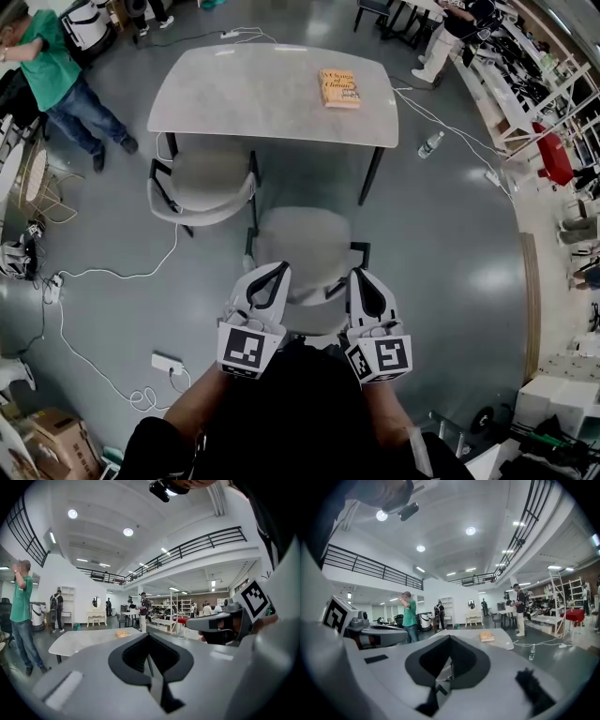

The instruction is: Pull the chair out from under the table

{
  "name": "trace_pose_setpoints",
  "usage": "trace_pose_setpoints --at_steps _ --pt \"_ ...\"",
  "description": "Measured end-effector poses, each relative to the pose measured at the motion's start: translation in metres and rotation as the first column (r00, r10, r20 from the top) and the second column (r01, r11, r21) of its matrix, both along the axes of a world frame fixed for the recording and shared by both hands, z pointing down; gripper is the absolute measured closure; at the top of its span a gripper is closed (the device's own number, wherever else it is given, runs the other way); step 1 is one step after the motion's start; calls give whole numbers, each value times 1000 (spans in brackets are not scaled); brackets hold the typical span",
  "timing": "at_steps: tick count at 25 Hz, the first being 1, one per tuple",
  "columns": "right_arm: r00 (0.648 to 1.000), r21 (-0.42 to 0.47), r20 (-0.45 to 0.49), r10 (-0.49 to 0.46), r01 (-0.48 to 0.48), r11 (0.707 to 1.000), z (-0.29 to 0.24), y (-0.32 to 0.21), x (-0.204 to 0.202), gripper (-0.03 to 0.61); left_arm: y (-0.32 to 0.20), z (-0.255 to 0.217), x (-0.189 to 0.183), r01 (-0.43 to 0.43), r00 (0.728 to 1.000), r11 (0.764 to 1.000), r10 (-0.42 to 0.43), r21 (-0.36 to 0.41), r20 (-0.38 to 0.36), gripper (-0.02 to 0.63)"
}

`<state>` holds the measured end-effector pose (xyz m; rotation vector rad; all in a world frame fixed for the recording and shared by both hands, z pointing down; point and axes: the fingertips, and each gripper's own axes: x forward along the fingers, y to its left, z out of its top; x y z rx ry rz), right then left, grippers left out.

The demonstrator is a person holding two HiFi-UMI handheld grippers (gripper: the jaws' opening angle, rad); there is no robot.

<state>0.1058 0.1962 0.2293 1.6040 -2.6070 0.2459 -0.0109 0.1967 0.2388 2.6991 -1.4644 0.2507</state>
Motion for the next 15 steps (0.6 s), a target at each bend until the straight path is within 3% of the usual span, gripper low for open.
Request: trace_pose_setpoints --at_steps 15 --pt "1000 2 10 2 -2 1000 -1 -2 0 565 0 -1 -4 2 1000 1000 -2 -2 -7 606"
